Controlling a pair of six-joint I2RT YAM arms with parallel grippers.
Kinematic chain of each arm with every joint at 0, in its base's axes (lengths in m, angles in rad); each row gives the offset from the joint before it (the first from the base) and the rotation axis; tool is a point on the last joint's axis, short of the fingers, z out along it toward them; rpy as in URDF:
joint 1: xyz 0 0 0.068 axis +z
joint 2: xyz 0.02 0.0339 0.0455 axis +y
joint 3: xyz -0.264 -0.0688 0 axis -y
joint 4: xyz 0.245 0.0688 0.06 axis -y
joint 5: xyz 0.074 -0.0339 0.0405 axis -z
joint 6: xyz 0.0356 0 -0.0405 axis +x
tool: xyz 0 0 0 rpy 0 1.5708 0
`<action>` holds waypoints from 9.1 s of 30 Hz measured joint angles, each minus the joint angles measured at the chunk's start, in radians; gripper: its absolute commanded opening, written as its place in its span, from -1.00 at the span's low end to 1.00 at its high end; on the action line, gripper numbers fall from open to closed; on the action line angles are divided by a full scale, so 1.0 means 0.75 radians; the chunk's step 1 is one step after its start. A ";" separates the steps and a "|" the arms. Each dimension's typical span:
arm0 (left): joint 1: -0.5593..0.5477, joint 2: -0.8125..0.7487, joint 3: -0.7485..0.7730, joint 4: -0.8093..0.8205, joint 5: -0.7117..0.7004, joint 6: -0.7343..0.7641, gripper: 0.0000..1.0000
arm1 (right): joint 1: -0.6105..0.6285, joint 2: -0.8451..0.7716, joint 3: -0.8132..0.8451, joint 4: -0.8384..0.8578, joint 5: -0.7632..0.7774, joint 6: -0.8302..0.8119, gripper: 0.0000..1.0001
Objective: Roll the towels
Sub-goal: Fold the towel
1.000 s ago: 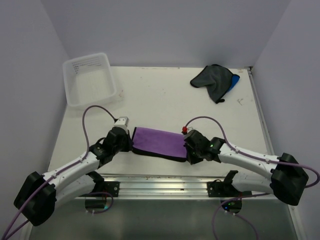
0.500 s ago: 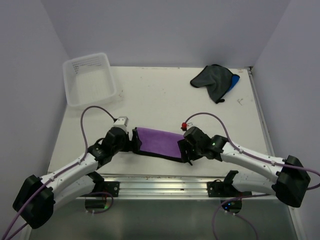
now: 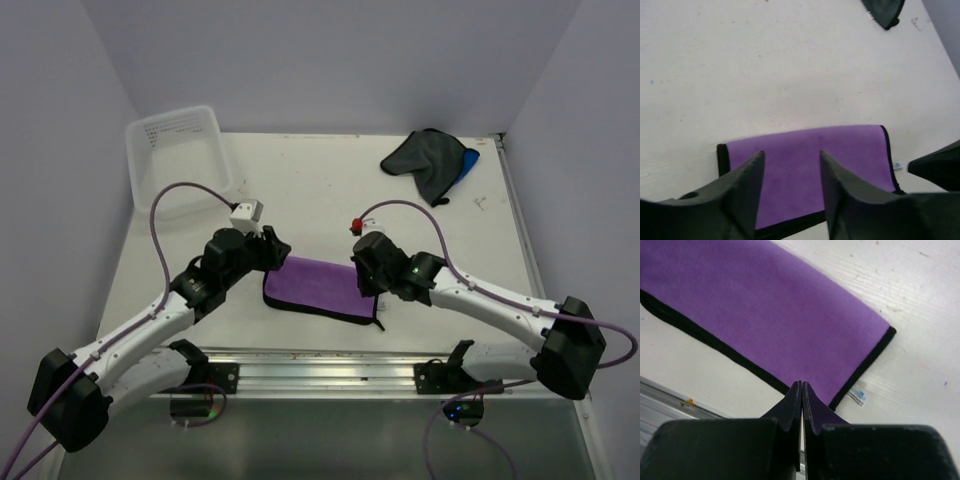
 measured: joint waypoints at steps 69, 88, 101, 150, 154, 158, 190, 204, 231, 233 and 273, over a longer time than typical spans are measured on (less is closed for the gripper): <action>0.173 0.801 -0.253 0.852 0.280 -0.149 -1.00 | -0.128 0.832 0.329 0.450 -0.096 0.164 -1.00; 0.172 0.801 -0.216 0.787 0.273 -0.139 -1.00 | -0.266 0.480 -0.075 0.455 -0.070 0.112 -1.00; 0.173 0.802 -0.205 0.771 0.262 -0.131 -1.00 | -0.321 0.369 -0.195 0.480 -0.072 0.084 -1.00; 0.163 0.841 0.264 0.444 0.281 0.095 -1.00 | -0.124 -0.044 -0.472 0.376 -0.203 0.544 -0.08; 0.163 0.816 0.262 0.443 0.274 0.106 -1.00 | -0.123 0.006 -0.469 0.428 -0.198 0.617 -0.03; 0.163 0.800 0.222 0.452 0.275 0.106 -1.00 | -0.115 0.075 -0.433 0.436 -0.171 0.680 -0.03; 0.163 0.315 0.019 0.409 0.240 0.190 -1.00 | -0.090 0.313 -0.193 0.174 -0.027 0.829 -0.68; 0.163 0.149 -0.114 0.355 0.277 0.156 -1.00 | -0.091 0.006 -0.290 -0.113 0.061 0.661 -1.00; 0.023 0.041 -0.157 0.279 0.269 0.090 -1.00 | -0.121 0.204 0.197 -0.333 0.044 0.404 -1.00; 0.023 0.049 -0.157 0.281 0.262 0.091 -1.00 | -0.130 0.254 0.247 -0.307 0.033 0.390 -1.00; 0.036 0.692 -0.197 0.601 0.106 0.094 -1.00 | -0.079 0.818 0.795 0.028 -0.332 0.153 -1.00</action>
